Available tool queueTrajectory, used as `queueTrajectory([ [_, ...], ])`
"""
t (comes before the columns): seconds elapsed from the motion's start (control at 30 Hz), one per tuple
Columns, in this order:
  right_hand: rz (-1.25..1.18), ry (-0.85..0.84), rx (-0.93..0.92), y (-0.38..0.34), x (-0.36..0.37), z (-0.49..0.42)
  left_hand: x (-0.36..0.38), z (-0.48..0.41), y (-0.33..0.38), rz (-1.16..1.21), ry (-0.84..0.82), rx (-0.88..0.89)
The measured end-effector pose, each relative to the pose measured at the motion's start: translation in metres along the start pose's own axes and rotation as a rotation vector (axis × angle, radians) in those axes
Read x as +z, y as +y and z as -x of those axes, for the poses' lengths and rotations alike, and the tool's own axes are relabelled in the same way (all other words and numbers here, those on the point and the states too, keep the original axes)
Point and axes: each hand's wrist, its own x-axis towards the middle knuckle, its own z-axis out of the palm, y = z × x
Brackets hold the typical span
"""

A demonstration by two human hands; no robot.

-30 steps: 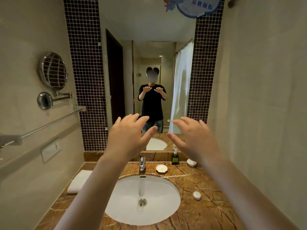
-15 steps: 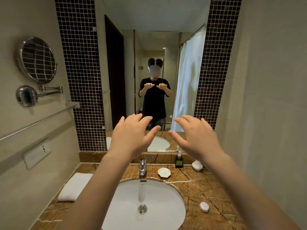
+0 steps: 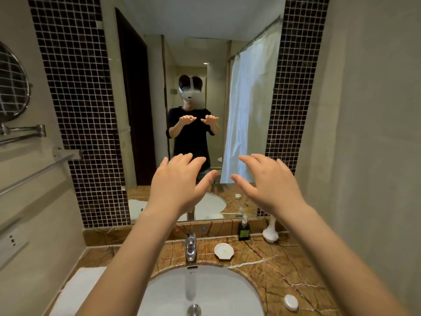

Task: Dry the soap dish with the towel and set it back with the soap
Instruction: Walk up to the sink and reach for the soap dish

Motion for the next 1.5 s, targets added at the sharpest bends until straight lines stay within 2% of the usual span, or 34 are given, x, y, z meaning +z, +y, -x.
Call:
queueTrajectory([
  [0.23,0.011,-0.009,0.019,0.021,0.026,-0.037,0.03,-0.044,-0.009,0.025,0.012,0.008],
  [0.63,-0.03,-0.015,-0.079,0.082,0.071,-0.117,0.091,-0.123,-0.003,-0.031,0.037,-0.046],
  [0.87,-0.051,-0.024,-0.105,0.105,0.098,-0.141,0.116,-0.145,-0.004,-0.05,0.024,-0.072],
  [1.07,-0.093,-0.056,-0.064,0.112,0.145,-0.131,0.167,-0.136,-0.005,0.018,-0.005,-0.083],
  [1.17,-0.099,-0.152,-0.019,0.116,0.188,-0.099,0.211,-0.106,-0.002,0.058,-0.088,-0.118],
  [1.23,-0.088,-0.325,0.021,0.122,0.253,-0.069,0.278,-0.074,-0.003,0.092,-0.254,-0.161],
  [1.27,-0.101,-0.358,0.033,0.124,0.265,-0.059,0.29,-0.064,-0.003,0.112,-0.29,-0.161],
  [1.43,-0.088,-0.343,0.073,0.134,0.291,-0.041,0.323,-0.035,0.002,0.157,-0.308,-0.18],
  [1.5,-0.099,-0.411,0.092,0.142,0.325,-0.025,0.358,-0.017,0.001,0.209,-0.369,-0.209],
])
